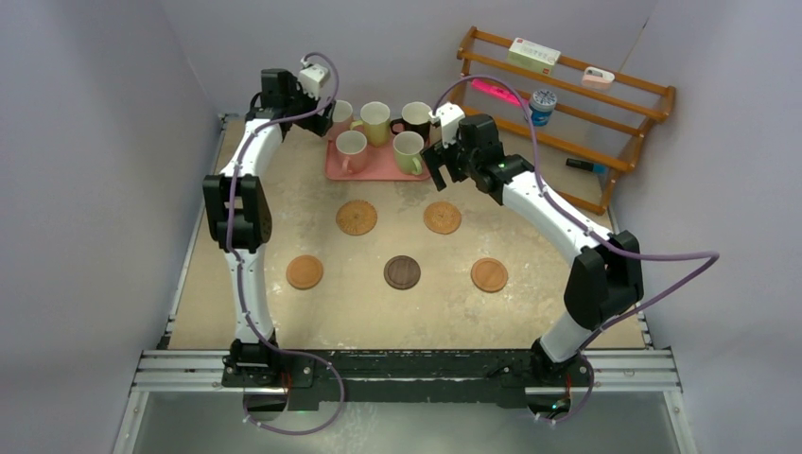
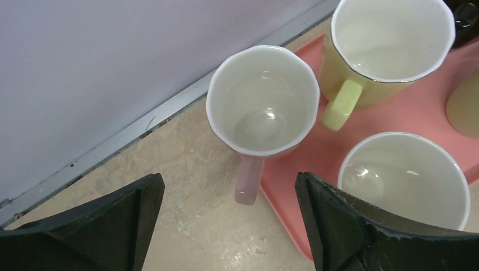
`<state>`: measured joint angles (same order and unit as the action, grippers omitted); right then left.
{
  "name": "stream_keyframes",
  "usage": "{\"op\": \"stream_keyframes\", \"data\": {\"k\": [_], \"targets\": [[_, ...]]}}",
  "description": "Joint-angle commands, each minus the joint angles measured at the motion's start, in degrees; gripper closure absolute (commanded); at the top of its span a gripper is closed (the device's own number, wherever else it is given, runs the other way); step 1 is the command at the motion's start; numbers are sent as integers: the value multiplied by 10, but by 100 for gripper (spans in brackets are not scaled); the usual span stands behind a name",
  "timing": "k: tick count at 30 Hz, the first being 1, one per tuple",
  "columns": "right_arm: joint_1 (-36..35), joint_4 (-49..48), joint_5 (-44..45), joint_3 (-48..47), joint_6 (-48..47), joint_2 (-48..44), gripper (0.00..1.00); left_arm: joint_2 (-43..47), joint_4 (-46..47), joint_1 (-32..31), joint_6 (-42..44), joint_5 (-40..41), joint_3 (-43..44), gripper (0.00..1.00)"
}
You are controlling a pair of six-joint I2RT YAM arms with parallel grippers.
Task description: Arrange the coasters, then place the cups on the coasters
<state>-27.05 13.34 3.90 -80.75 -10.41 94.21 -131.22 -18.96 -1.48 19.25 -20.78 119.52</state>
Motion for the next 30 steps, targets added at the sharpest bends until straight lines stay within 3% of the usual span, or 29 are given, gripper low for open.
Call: {"op": "stream_keyframes", "data": {"k": [1, 11, 19, 30], "targets": [[-2, -18, -2, 0, -1, -5, 2, 5, -6, 6, 10, -36, 27, 9], [-2, -21, -5, -1, 4, 7, 2, -26, -18, 7, 24, -1, 43, 18], [-2, -24, -1, 3, 4, 4, 2, -56, -28, 7, 22, -17, 67, 24], [-2, -37, 13, 22, -4, -8, 2, -86, -25, 7, 16, -28, 84, 46]]}}
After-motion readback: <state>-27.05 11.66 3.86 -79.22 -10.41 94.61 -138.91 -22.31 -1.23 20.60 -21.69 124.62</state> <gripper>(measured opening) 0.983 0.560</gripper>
